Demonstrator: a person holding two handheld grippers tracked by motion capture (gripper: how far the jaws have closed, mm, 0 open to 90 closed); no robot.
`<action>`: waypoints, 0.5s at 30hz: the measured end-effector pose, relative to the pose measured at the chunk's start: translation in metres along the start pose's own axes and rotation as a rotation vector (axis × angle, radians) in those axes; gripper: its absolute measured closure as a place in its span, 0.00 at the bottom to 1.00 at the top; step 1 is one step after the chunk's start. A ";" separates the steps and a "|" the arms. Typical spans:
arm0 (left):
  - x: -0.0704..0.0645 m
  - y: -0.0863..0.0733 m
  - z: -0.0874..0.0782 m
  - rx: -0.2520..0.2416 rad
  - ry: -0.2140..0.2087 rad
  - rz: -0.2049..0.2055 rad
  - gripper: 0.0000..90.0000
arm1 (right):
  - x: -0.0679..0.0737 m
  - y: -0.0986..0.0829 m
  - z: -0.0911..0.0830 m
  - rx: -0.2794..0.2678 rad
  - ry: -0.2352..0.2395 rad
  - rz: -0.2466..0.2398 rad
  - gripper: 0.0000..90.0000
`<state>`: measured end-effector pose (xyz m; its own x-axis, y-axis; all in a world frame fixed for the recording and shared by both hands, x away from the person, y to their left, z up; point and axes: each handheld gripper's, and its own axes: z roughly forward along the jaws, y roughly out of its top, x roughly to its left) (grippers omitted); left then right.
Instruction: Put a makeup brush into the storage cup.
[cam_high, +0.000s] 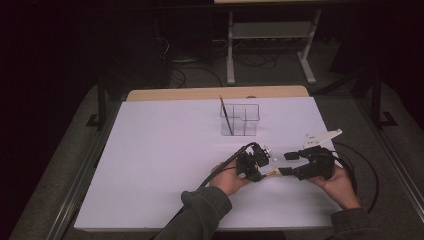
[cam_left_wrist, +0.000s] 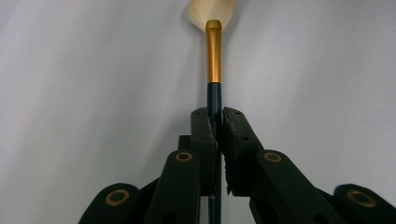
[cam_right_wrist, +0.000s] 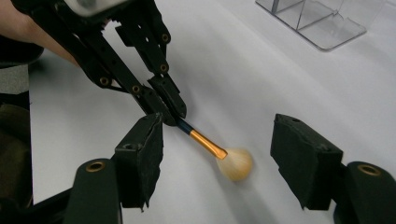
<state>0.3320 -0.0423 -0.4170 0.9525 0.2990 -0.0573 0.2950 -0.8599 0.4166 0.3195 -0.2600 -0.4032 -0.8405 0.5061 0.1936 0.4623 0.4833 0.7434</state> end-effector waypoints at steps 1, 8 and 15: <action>0.001 -0.001 -0.002 0.000 -0.005 0.004 0.93 | 0.000 0.000 0.000 -0.001 0.000 0.000 0.37; 0.008 -0.012 -0.016 -0.016 -0.022 -0.002 0.93 | 0.002 0.001 0.003 0.007 0.007 -0.011 0.37; 0.012 -0.029 -0.035 -0.033 -0.057 0.001 0.93 | 0.007 0.005 0.008 0.004 0.025 -0.012 0.37</action>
<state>0.3321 0.0004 -0.3982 0.9557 0.2736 -0.1084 0.2927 -0.8458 0.4459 0.3180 -0.2484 -0.4028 -0.8527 0.4824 0.2007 0.4534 0.4923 0.7431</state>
